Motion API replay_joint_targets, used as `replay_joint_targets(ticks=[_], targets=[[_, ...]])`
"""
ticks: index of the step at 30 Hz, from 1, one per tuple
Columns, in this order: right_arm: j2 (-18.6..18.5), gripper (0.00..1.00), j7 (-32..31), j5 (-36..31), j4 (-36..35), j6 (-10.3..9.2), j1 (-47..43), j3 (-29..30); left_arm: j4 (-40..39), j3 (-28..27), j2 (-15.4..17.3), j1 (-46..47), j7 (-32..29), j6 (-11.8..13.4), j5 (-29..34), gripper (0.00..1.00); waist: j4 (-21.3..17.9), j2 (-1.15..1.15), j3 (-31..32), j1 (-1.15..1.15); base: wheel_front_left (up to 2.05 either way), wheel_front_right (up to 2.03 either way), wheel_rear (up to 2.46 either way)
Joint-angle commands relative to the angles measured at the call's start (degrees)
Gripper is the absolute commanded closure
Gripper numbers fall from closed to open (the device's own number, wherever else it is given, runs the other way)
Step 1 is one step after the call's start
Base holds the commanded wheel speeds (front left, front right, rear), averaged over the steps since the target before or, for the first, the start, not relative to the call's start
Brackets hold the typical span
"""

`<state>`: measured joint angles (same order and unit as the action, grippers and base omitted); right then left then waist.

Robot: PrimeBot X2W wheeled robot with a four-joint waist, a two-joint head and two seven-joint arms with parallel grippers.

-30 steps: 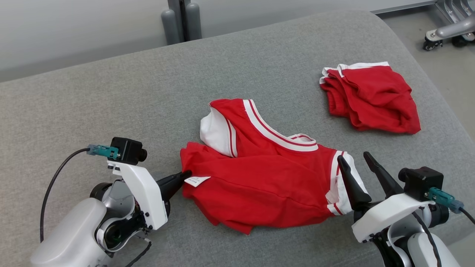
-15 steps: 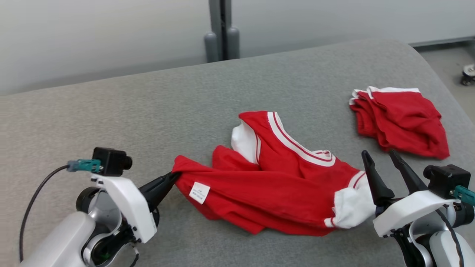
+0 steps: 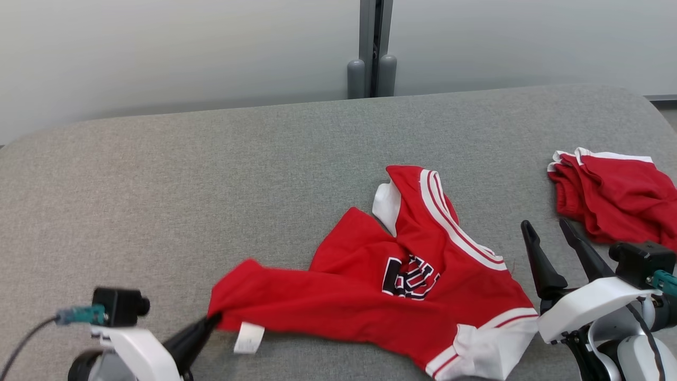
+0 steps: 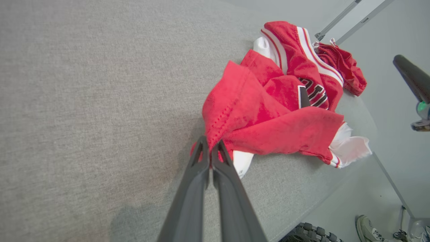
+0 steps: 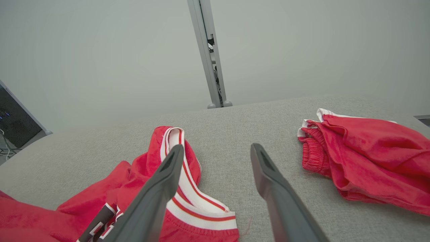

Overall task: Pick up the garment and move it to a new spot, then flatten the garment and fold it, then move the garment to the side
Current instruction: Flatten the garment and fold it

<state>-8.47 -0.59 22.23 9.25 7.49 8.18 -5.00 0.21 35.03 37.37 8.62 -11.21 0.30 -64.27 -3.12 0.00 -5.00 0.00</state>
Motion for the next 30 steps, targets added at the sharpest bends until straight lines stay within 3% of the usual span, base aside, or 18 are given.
replay_joint_targets(ticks=[1,12,13,14,21,24,30], targets=[[-0.39,0.0,-0.2,0.11,-0.17,0.01,-0.29,0.09,-0.37,0.24,0.53,-1.27,-0.33,0.68,-0.3,1.0,0.18,0.0,0.07,0.0,0.0,0.0,0.0],[-1.25,0.0,-0.58,0.45,0.01,0.01,-1.07,0.5,0.66,3.03,-0.42,-9.5,-1.34,4.15,-2.1,1.0,-0.05,0.0,2.11,0.0,0.0,0.0,0.0],[-1.23,0.0,-0.64,0.43,0.03,0.01,-1.21,0.5,0.99,3.23,-0.61,-9.72,-1.53,4.66,-2.19,0.81,-0.06,0.0,2.31,0.0,0.0,0.0,0.0],[-1.15,0.0,-0.71,0.41,0.04,0.01,-1.31,0.48,1.31,3.25,-0.84,-9.77,-1.57,5.14,-2.21,0.01,-0.06,0.0,2.49,0.0,0.0,0.0,0.0],[-0.76,0.0,-0.15,0.73,0.48,0.01,-1.24,-0.33,3.42,1.78,-0.85,-8.53,1.38,6.9,-0.54,0.0,-0.2,0.0,3.0,0.0,0.0,0.0,0.0],[-0.68,0.0,0.12,0.81,0.59,0.01,-1.37,-0.6,3.3,-0.71,-0.74,-7.52,6.1,8.27,1.32,0.0,-0.19,0.0,2.84,0.0,0.0,0.0,0.0],[-0.75,0.0,0.41,0.92,0.72,0.01,-0.8,-0.96,2.71,-4.43,-3.6,-5.84,16.91,11.01,5.14,0.0,-0.16,0.0,2.29,0.0,0.0,0.0,0.0]])
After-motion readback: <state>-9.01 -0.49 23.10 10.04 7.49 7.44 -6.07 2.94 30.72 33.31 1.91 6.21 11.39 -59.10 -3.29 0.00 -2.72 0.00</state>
